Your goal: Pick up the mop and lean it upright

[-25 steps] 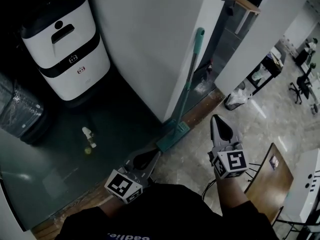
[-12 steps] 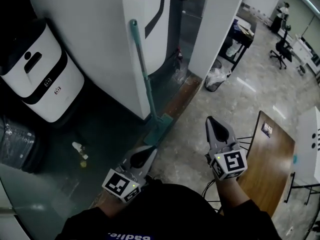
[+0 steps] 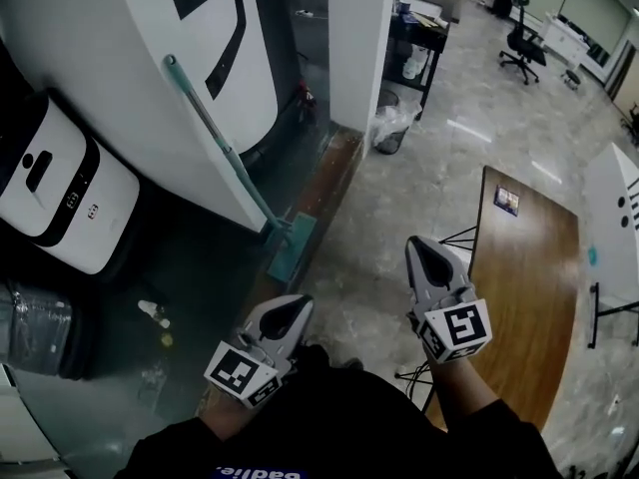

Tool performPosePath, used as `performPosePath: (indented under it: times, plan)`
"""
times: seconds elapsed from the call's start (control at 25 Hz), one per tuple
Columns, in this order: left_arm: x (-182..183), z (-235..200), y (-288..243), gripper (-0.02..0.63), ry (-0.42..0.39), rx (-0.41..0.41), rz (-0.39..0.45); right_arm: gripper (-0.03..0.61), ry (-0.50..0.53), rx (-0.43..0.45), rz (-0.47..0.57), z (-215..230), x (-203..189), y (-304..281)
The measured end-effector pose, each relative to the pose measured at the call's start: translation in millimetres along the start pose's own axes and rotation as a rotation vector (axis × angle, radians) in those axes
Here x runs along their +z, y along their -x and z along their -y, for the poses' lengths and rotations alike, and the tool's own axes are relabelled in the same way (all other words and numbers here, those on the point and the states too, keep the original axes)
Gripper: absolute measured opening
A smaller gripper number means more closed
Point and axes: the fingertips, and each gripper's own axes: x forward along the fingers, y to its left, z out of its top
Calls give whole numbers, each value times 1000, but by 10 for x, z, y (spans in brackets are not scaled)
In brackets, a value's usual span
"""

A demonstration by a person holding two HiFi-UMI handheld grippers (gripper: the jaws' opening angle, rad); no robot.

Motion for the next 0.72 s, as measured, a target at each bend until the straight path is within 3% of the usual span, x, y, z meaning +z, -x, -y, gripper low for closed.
performPosePath:
  times: [0.36, 0.72]
  plan:
    - [-148, 561, -135, 20, -29, -83, -75, 2, -92, -57, -24, 120, -347, 657]
    - [-60, 730, -293, 20, -46, -297, -57, 2, -161, -130, -58, -203, -447, 861]
